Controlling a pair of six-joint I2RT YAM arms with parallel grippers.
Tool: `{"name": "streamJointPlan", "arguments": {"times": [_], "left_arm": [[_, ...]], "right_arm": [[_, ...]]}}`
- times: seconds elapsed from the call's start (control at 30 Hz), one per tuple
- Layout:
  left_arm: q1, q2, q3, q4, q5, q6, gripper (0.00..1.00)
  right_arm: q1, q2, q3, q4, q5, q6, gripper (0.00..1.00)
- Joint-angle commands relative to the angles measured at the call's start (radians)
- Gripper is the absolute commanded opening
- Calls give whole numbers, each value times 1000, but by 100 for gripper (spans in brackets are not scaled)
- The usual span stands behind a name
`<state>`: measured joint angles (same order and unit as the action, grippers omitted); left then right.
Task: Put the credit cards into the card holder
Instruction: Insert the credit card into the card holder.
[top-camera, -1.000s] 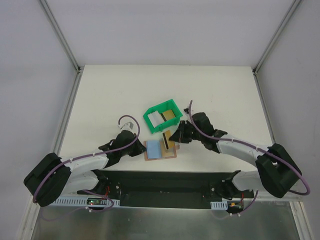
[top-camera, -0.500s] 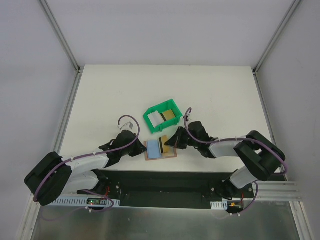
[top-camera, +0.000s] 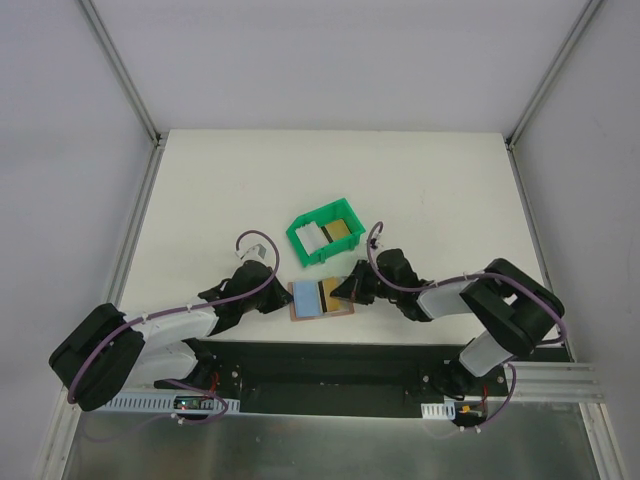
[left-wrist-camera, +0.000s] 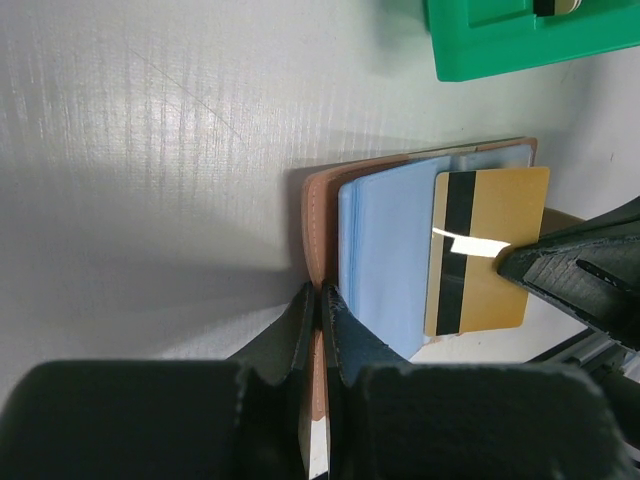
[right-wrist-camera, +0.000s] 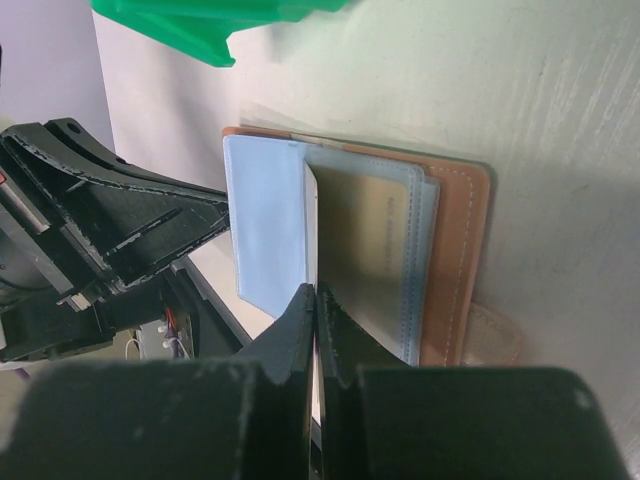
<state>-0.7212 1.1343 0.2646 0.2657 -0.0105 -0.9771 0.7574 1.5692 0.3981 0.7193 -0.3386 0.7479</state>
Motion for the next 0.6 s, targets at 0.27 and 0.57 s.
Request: {"name": "streamJointPlan", "arguments": {"times": [0.27, 0.57], "left_arm": [[-7, 27, -8, 1, -8, 8, 0], [-7, 21, -8, 1, -9, 9, 0]], "right_arm": [[5, 92, 10, 68, -17, 10, 0], [5, 37, -28, 46, 33, 42, 1]]}}
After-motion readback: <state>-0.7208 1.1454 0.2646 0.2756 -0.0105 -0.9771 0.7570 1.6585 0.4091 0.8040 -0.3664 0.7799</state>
